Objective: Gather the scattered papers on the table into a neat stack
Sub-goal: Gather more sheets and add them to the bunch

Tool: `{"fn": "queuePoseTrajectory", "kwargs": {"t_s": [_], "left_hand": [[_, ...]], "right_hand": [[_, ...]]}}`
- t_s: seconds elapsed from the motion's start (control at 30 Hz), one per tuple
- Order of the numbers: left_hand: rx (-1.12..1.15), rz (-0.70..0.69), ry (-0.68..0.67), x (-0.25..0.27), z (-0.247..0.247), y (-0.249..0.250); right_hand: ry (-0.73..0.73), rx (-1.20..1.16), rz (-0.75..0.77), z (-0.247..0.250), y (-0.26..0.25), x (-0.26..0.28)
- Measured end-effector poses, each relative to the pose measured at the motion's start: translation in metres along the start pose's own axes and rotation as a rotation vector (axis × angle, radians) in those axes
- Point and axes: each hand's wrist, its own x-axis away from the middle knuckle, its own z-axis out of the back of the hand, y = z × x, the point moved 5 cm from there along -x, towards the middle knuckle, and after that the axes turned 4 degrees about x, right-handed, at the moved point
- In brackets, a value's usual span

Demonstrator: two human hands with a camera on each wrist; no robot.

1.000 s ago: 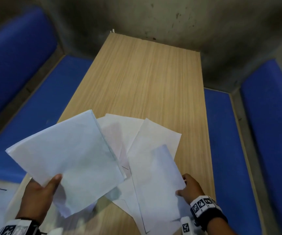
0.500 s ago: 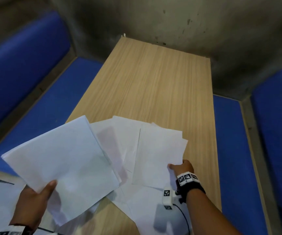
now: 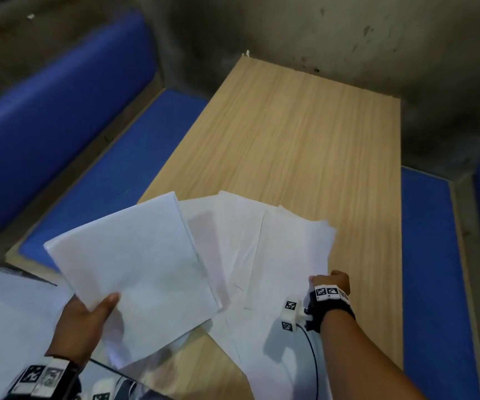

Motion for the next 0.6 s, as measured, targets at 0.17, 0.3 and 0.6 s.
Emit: {"fn": "queuePoseTrajectory", "kwargs": {"t_s": [0.17,0.3,0.6], "left_hand": [[0.002,-0.007,-0.013,0.005,-0.004,0.002],[0.003,-0.018,0.001,0.002,-0.006,-0.002],[0.003,-0.031,-0.009,0.003,-0.013,0.001]], "right_hand": [[0.145,-0.170,0.247,0.023,-0.028,0.026],[0.277,-0.357,0.438,0.072,-0.044,0.049],[0.315,-0.911,0.500,0.150,-0.027,0.077]]}}
